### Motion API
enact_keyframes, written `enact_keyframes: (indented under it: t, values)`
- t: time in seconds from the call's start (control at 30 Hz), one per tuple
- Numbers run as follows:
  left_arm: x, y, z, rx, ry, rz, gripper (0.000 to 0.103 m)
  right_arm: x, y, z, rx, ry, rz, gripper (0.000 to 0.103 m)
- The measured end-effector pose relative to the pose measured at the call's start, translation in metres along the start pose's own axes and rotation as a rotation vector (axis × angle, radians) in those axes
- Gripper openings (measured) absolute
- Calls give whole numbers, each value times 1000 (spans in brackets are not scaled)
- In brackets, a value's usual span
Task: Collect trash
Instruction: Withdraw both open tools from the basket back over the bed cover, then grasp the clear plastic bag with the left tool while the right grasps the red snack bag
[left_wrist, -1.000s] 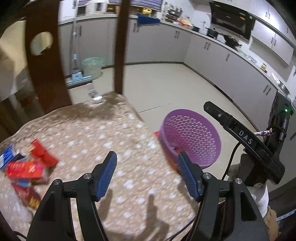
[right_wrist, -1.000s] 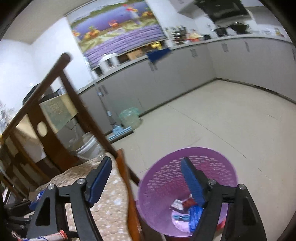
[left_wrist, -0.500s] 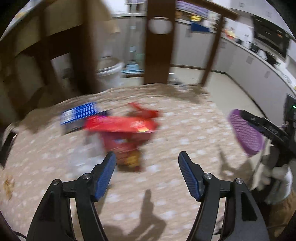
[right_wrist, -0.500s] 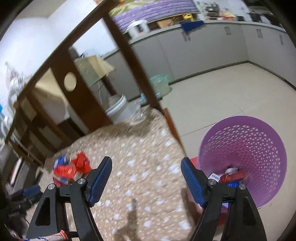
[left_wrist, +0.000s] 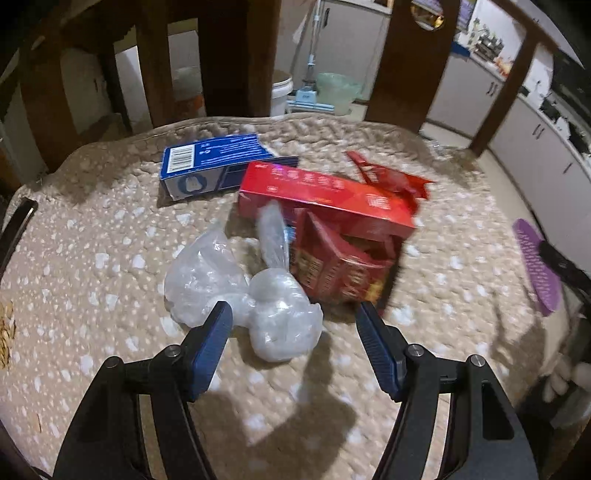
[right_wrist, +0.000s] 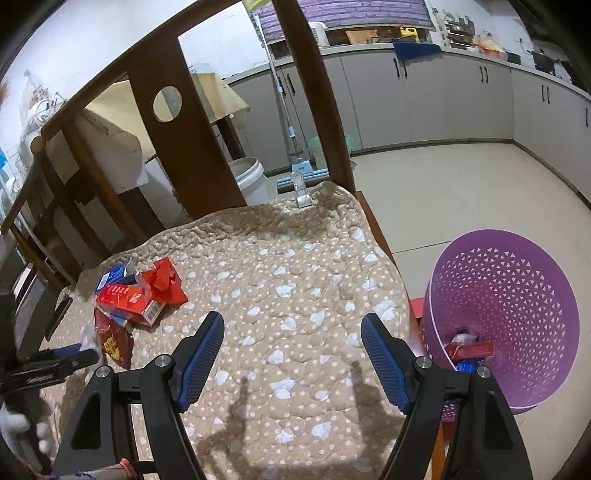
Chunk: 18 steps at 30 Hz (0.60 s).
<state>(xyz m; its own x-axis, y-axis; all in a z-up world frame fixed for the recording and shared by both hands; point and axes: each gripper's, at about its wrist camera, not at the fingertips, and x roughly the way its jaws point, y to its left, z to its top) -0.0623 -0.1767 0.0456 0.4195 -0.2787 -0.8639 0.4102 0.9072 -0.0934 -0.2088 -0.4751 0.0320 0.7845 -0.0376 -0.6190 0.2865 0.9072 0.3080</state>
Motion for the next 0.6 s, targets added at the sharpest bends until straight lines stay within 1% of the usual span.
enact_keyframes:
  t: [0.03, 0.1, 0.13, 0.2, 0.37, 0.47, 0.53, 0.6]
  values:
    - [4, 1, 0, 0, 0, 11, 66, 1, 1, 0, -3, 3, 3, 81]
    - [7, 5, -2, -23, 7, 8, 34, 2, 2, -1, -8, 10, 12, 81]
    - [6, 10, -3, -42, 13, -11, 34, 3, 4, -2, -13, 14, 14, 81]
    - [-1, 19, -8, -74, 2, -42, 28, 4, 8, -4, -24, 24, 23, 81]
    - [-27, 36, -24, -105, -26, -61, 28, 10, 29, -13, -86, 56, 58, 81]
    - [-42, 45, -35, -114, -36, -77, 28, 14, 54, -23, -150, 90, 113, 81]
    - [-46, 47, -42, -108, -30, -81, 28, 20, 76, -26, -193, 130, 169, 81]
    - [-48, 47, -50, -82, -20, -77, 28, 27, 105, -27, -276, 148, 192, 81]
